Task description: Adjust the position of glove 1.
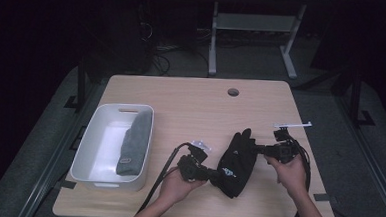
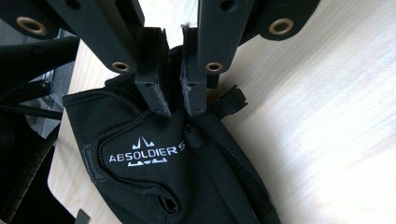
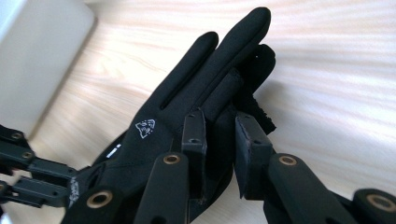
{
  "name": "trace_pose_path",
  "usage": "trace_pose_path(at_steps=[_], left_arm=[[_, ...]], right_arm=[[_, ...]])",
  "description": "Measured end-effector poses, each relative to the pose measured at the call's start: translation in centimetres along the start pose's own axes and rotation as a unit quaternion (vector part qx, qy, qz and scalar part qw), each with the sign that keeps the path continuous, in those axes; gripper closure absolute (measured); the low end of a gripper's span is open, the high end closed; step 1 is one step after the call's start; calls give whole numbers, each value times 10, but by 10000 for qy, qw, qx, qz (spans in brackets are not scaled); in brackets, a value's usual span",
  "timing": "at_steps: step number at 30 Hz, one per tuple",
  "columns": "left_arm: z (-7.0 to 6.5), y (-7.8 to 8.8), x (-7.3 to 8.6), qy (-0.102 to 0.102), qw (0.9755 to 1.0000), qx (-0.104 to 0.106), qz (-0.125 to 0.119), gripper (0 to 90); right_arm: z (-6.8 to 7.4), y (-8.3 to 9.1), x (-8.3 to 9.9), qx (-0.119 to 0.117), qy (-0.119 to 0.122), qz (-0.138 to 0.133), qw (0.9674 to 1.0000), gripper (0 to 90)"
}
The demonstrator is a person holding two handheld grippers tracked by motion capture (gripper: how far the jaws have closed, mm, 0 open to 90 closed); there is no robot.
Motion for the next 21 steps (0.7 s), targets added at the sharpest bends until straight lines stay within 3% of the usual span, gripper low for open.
trace_pose_path(at_steps=[9, 21], left_arm=[[0, 18, -1, -72, 9999, -46, -95, 825], [-2, 45, -3, -156, 9994, -130, -278, 824]], right_arm=[[12, 5, -13, -413, -58, -189, 9990, 756], [29, 15, -29, -635, 42, -315, 9975, 756]])
Point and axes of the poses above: each handheld gripper's, and its own axes: y roughly backward along the jaws, x roughly out of its underside, z roughly to its left, the point moved 4 cm from there along -y, roughly forward along the jaws, and after that the axes turned 8 degrees about z, right-handed, at the moved point
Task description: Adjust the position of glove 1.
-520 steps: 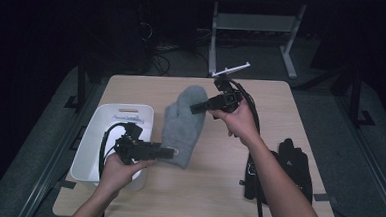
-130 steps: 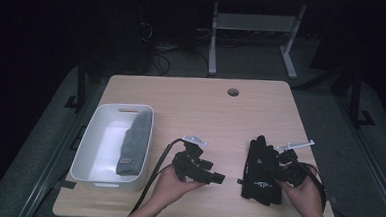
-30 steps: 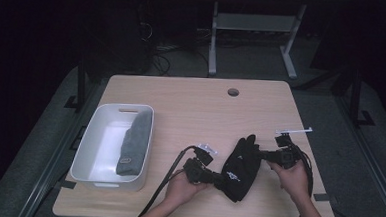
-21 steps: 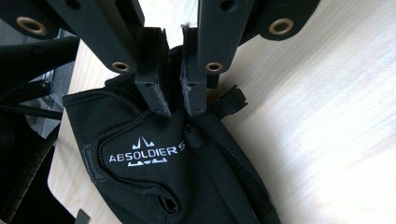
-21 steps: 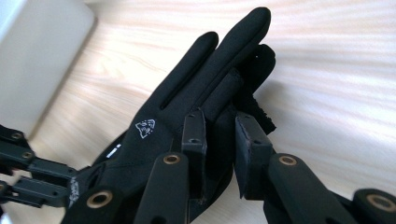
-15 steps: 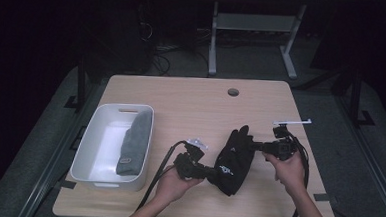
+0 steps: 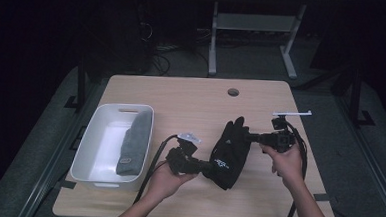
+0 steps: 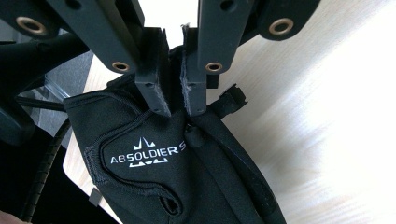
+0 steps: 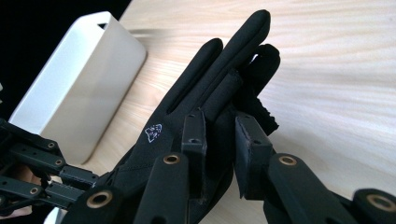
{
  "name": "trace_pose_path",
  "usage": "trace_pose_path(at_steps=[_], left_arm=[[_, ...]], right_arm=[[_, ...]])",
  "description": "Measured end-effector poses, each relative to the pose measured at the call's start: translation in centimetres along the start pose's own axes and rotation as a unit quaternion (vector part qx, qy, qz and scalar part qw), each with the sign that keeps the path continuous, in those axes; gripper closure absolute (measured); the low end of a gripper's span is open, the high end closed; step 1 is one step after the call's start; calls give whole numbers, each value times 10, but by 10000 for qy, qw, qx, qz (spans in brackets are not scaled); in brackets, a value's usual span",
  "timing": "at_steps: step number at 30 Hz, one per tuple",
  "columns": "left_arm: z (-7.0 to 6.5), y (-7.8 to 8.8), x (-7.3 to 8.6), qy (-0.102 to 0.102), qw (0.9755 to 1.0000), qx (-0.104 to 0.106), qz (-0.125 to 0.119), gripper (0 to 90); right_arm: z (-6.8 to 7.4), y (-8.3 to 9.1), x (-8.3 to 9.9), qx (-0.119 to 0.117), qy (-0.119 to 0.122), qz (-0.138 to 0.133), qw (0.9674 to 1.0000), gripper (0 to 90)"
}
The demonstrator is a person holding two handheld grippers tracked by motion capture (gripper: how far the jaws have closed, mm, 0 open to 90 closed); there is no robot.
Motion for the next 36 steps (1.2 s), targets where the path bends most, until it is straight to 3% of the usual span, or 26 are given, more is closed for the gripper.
trace_pose_path(at_steps=[13, 36], left_arm=[[1, 25, 0, -2, 9998, -82, -192, 824], [20, 71, 9, 141, 9983, -281, -485, 824]], right_arm=[[22, 1, -17, -88, 160, 25, 9998, 756], [64, -14, -52, -232, 479, 111, 9985, 756]])
Point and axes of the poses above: each handheld gripper's, and its own axes: y roughly backward along the jaws, x roughly out of its underside, z roughly to its left, the point moved 4 cm from there along -y, roughly forward along the jaws, and after that the axes turned 8 degrees about z, right-handed, at the moved point
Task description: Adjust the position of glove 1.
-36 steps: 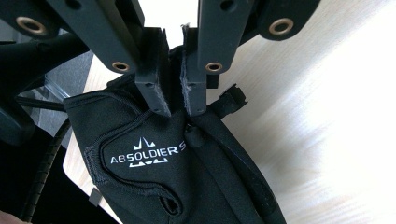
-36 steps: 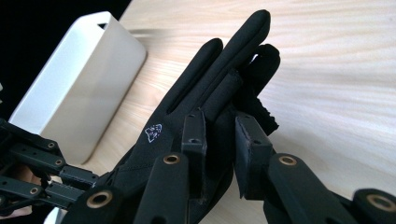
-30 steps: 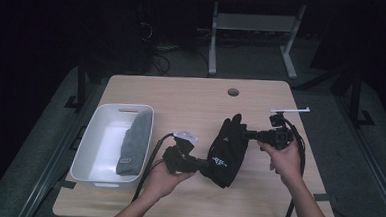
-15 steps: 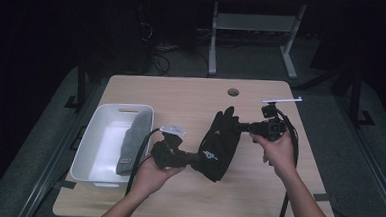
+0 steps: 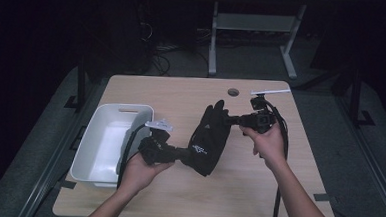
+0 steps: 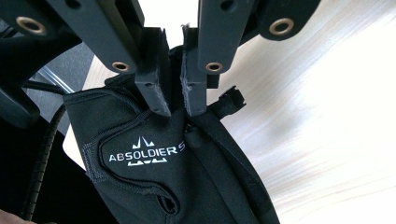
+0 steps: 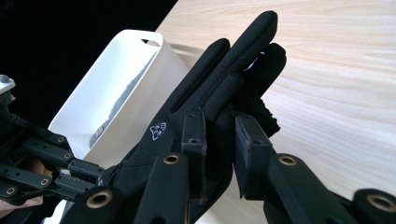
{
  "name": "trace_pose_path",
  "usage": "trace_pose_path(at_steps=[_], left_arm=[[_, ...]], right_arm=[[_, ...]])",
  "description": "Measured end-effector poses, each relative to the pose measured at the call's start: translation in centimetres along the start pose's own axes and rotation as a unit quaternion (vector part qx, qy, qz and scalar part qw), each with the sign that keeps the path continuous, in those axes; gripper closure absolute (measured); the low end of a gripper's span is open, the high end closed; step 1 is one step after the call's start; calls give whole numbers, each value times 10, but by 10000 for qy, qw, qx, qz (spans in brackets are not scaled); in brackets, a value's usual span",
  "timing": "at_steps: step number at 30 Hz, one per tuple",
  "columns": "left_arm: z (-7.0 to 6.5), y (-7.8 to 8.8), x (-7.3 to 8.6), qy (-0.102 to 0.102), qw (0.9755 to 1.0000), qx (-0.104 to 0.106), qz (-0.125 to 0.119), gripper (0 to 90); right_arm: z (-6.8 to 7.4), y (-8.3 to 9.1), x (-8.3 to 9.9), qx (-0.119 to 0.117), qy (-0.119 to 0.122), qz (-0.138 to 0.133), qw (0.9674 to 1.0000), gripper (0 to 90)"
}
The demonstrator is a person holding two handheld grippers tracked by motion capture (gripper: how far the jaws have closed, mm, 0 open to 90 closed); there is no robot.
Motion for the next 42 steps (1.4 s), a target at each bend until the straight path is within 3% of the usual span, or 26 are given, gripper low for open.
trace_pose_path(at_steps=[26, 42], left_arm=[[9, 28, 9, 17, 9997, -196, -136, 824], [23, 51, 20, 156, 9991, -319, -218, 823]], right_arm=[[26, -18, -22, -93, 242, 100, 9996, 756], [45, -39, -37, -198, 401, 220, 9988, 756]])
Point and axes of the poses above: each handheld gripper's, and its own axes: y roughly backward along the jaws, x roughly out of its underside, z roughly to its left, the point moved 4 cm from there along -y, roughly forward along the jaws, and after that the axes turned 8 degrees about z, right-handed, at the moved point
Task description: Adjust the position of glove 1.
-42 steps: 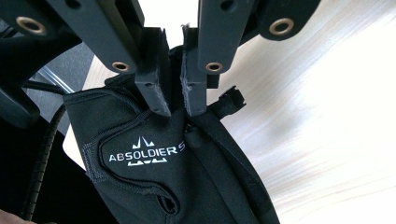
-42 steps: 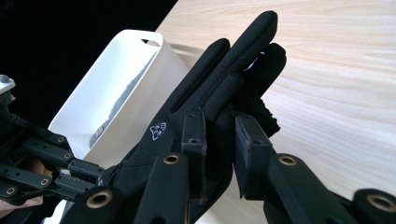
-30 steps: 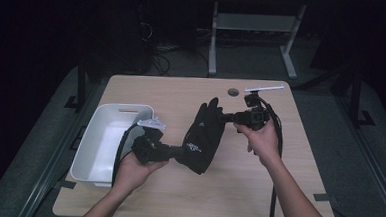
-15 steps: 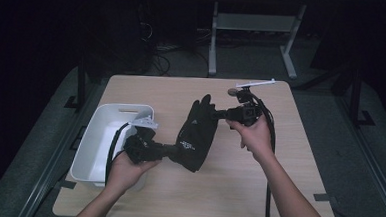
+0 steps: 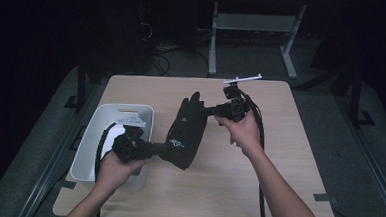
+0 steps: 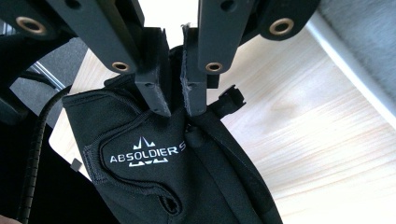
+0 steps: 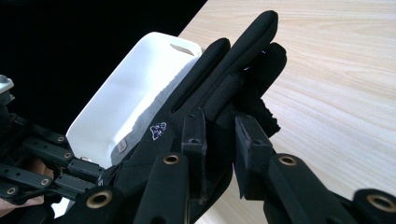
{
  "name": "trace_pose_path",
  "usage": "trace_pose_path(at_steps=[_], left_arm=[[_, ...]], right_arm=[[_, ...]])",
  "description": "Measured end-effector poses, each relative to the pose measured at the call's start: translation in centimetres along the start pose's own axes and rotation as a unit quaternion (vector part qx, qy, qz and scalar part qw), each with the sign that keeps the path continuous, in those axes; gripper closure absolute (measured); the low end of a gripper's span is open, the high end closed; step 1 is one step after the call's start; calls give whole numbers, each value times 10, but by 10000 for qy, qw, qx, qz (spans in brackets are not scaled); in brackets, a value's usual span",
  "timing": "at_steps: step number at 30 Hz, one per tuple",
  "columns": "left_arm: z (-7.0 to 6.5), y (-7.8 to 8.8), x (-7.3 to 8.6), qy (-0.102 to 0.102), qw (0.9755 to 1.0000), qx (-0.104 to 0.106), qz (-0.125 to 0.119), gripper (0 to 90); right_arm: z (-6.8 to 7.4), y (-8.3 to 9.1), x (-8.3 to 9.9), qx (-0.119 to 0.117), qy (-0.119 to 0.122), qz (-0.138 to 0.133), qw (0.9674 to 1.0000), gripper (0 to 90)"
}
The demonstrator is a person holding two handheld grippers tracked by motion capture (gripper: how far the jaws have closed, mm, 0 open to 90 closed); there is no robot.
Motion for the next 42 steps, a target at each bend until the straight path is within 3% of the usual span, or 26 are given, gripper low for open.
trace_pose_path(at_steps=[18, 42], left_arm=[[18, 18, 13, 160, 9998, -103, -84, 823], [34, 38, 26, 345, 9989, -261, -151, 823]], right_arm=[[19, -24, -17, -129, 80, 37, 9999, 755], [37, -48, -33, -228, 226, 109, 9994, 755]])
Point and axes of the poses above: each handheld gripper's, and its own axes: y roughly backward along the jaws, x roughly out of its underside, z roughly to its left, the point moved 4 cm from there along -y, roughly forward along the jaws, and after that the axes turned 8 degrees about z, right-handed, at the moved point
